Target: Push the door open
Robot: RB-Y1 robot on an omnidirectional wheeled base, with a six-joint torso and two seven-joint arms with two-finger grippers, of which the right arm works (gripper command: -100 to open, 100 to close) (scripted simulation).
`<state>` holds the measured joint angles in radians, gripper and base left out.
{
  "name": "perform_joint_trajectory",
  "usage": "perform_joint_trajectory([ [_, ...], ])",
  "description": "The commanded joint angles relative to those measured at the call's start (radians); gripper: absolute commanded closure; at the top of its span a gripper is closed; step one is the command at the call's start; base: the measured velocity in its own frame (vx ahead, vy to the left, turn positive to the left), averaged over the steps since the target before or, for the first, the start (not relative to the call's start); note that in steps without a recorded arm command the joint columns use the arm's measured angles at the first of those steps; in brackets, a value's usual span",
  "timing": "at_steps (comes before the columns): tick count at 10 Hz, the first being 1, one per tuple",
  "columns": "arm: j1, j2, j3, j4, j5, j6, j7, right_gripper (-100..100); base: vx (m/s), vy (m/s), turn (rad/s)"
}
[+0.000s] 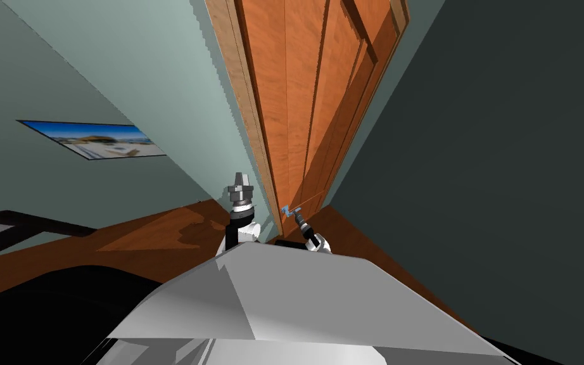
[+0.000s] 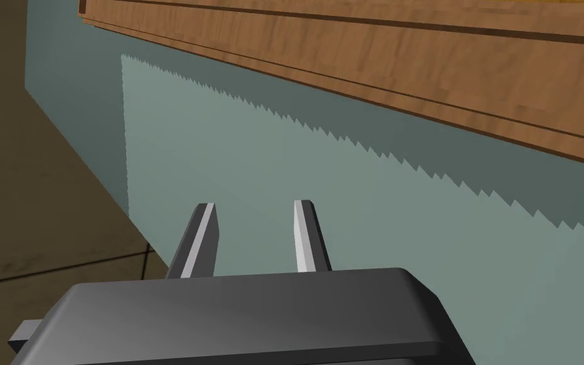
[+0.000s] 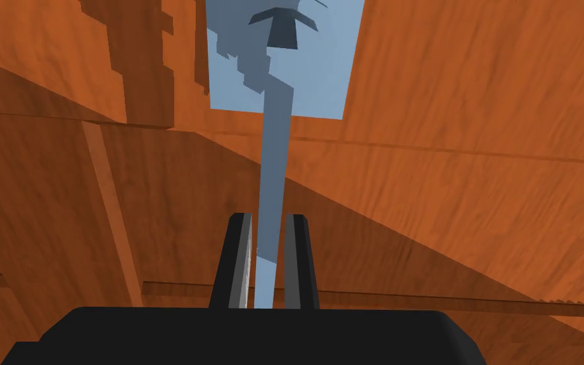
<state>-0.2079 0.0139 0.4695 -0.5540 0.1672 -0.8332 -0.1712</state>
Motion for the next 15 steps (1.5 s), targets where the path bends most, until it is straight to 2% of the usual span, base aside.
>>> perform_joint_trajectory([
  [1,-0.014,-0.029,-0.001,0.012,-0.028,-0.004,0.006,100,-0.101,-0.223,0.315],
  [2,-0.015,-0.037,0.005,0.011,-0.038,-0.003,0.010,100,-0.102,-0.231,0.254],
  [3,-0.015,-0.037,0.005,0.016,-0.038,-0.003,0.010,100,-0.062,-0.159,0.071],
  [6,-0.019,-0.060,0.029,0.008,-0.080,-0.003,0.022,100,-0.086,-0.203,0.273],
  [7,-0.019,-0.060,0.029,0.008,-0.080,-0.003,0.022,100,-0.063,-0.114,0.082],
  [9,-0.022,-0.071,0.047,0.006,-0.113,-0.003,0.032,100,-0.068,-0.124,0.257],
  [11,-0.022,-0.071,0.047,0.006,-0.113,-0.003,0.032,100,-0.058,-0.073,0.068],
  [15,-0.027,-0.074,0.080,0.002,-0.170,-0.002,0.050,100,-0.101,-0.170,0.289],
])
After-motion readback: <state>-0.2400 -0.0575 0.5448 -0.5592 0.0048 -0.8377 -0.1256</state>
